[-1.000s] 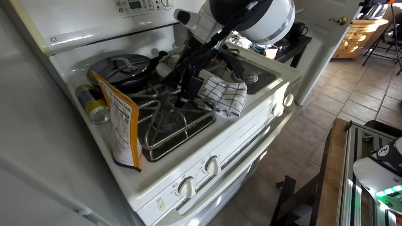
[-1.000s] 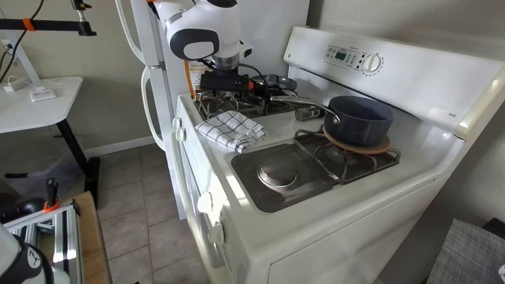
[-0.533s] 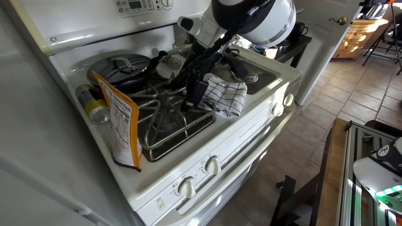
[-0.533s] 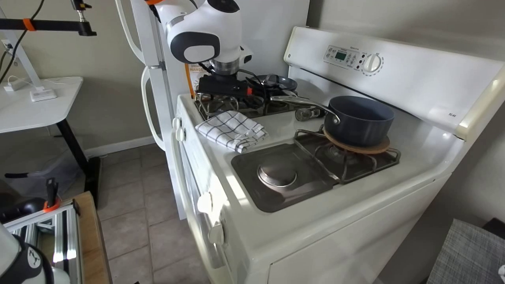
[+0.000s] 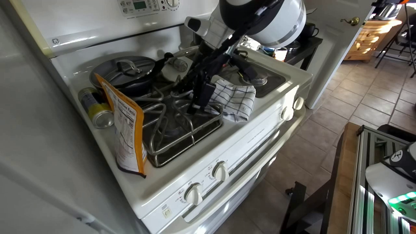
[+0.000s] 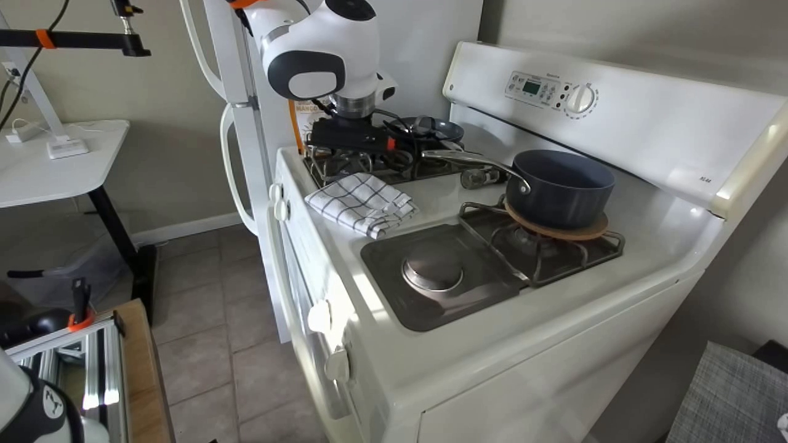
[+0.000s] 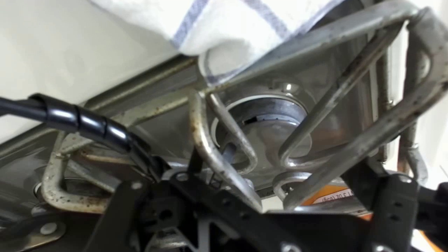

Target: Put the stove cover on the stove plate in the front right

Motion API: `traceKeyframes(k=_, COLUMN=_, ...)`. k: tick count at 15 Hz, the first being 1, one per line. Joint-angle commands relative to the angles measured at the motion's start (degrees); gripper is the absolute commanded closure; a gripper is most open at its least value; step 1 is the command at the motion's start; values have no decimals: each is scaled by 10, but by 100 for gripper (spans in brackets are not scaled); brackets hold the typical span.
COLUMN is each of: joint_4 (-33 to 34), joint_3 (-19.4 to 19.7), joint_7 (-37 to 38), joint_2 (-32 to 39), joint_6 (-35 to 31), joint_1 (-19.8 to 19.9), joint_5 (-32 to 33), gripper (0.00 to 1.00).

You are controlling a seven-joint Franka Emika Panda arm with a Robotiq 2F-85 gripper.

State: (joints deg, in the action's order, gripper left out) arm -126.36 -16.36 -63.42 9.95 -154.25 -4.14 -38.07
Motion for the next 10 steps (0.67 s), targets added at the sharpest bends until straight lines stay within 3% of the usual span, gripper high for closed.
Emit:
traceKeyframes(k=1, joint_4=4, joint_3=3, joint_7=7, joint_2=5, joint_6=-3, joint_1=-6, joint_5=6, gripper=35)
traceKeyframes(k=3, joint_4=7, joint_3=3, joint_7=5, joint_2=5, joint_6=-4, joint_1=-5, joint_5=4, gripper=53)
traceKeyframes(k=9, joint_4=6, joint_3=2, joint_7=-1, joint_2=3, joint_6=8, joint_1=1, joint_5=-2, gripper=94)
traceKeyframes(k=10, joint_4=7, joint_3=4, joint_7=-1, joint_2=0, joint_6=13, joint_1=3, joint_5=0, gripper=93)
